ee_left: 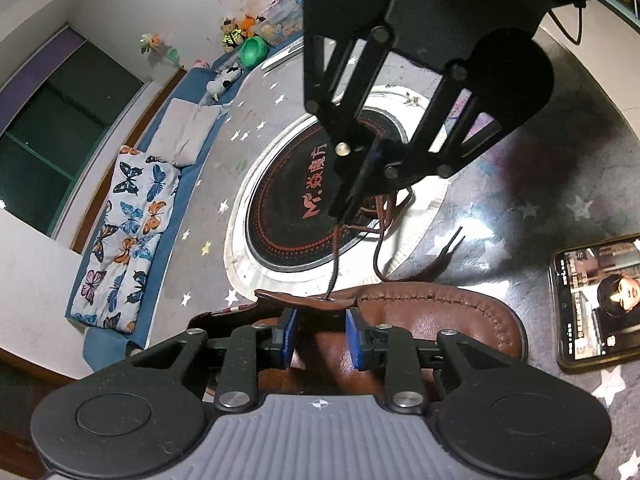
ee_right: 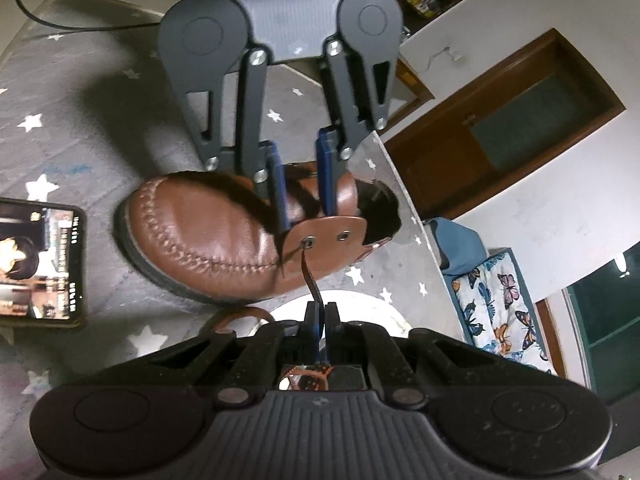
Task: Lace up shoes with both hands
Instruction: 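Push the lace tip through the eyelet with the right gripper while the left gripper holds the flap, then grasp the lace tip emerging from the eyelet with the left gripper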
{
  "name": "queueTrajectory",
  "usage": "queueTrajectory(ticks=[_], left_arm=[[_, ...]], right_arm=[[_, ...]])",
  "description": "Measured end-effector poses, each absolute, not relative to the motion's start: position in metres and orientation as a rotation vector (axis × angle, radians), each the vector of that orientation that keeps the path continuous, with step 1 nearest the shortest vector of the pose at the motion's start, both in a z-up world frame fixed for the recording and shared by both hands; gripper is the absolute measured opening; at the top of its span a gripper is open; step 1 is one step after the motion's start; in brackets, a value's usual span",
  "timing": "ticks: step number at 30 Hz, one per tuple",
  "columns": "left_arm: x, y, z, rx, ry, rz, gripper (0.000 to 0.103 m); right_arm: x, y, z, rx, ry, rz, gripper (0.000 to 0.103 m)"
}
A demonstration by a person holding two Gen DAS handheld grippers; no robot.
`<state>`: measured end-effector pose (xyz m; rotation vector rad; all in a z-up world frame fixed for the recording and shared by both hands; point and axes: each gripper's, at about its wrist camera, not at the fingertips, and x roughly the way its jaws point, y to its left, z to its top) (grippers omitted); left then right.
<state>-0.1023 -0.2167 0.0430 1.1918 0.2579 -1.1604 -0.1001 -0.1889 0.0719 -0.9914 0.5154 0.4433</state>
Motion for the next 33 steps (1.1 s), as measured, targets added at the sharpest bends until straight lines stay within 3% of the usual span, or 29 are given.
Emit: queueTrajectory(ticks=[9, 33], left_arm=[[-0.101, -0.22, 0.042, 1.136, 0.316, -1.174, 0.015], [-0.1, -0.212, 0.044, 1.165, 0.291, -1.175, 0.015]], right_arm=[[-0.086, -0.19, 0.066, -0.935, 0.526, 0.427, 0.002], [-0.082, -0.194, 0.071, -0.874, 0.529, 0.429, 0.002]])
